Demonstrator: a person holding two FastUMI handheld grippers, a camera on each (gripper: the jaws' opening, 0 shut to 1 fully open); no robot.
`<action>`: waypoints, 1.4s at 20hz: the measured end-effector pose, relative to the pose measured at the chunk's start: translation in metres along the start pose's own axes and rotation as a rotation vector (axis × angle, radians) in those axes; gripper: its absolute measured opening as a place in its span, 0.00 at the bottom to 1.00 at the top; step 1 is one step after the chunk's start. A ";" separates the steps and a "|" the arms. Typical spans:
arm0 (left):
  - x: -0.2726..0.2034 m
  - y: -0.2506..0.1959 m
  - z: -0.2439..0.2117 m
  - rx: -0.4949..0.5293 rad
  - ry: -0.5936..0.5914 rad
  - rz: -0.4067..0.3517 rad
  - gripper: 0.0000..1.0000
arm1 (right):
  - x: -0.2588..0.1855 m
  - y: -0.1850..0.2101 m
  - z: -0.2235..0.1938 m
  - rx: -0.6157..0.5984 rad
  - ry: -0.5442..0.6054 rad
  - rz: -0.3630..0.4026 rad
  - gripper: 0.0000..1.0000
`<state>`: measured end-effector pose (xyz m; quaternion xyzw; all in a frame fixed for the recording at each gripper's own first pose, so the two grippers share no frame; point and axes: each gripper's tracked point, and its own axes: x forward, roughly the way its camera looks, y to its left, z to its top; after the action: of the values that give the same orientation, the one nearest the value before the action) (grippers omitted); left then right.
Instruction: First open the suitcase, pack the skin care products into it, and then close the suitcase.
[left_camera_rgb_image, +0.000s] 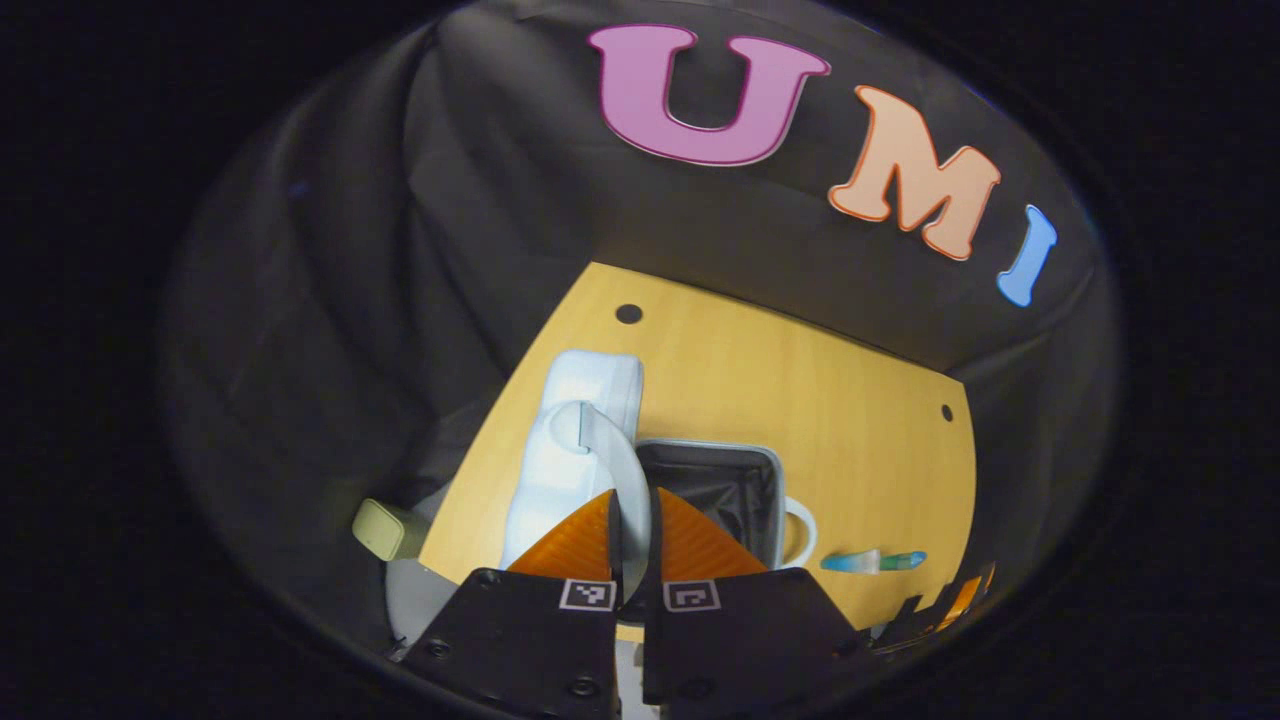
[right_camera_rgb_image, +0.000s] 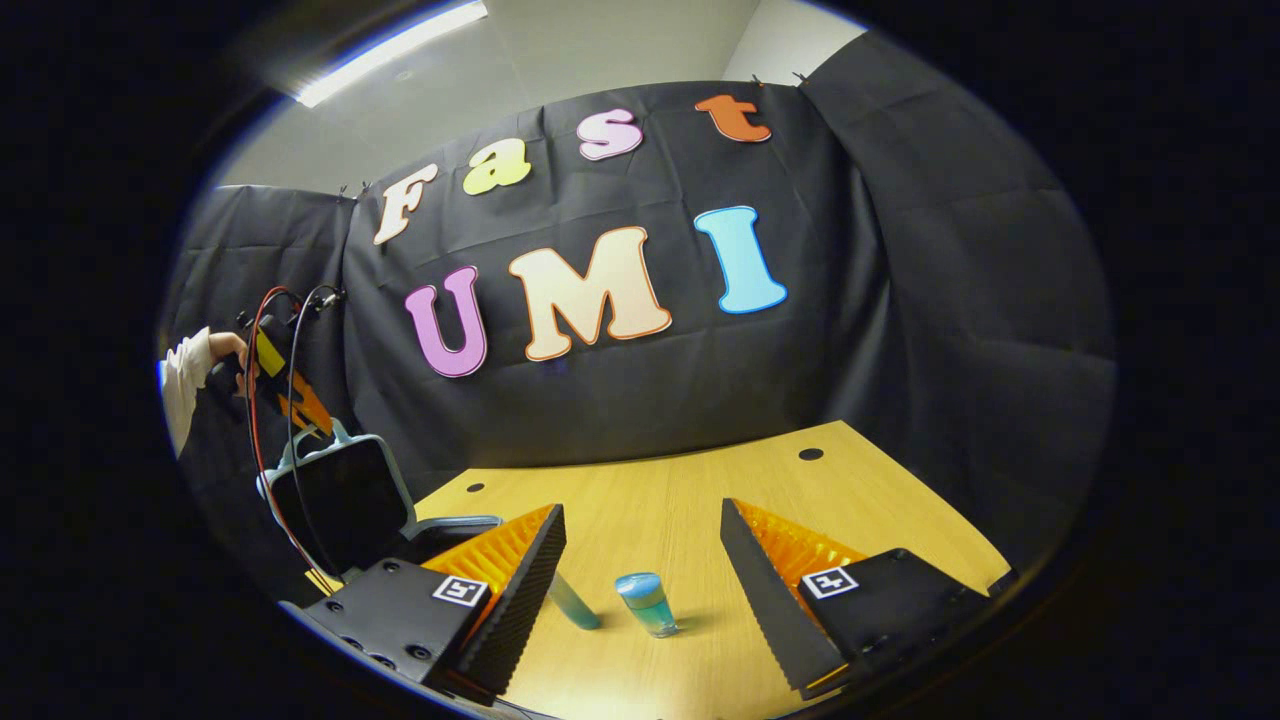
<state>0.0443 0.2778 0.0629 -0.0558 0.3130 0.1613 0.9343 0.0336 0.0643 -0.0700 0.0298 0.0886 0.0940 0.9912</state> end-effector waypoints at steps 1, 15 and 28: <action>0.001 0.017 0.002 0.006 -0.016 0.028 0.03 | 0.000 0.006 -0.001 0.002 0.005 0.004 0.94; 0.070 0.188 -0.038 -0.107 -0.052 0.071 0.02 | -0.003 0.060 -0.025 0.018 0.070 -0.004 0.98; 0.173 0.262 -0.154 -0.248 0.075 0.018 0.01 | 0.002 0.082 -0.035 0.011 0.100 -0.035 0.98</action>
<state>-0.0009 0.5395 -0.1651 -0.1738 0.3258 0.2049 0.9065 0.0147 0.1464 -0.0989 0.0290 0.1390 0.0777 0.9868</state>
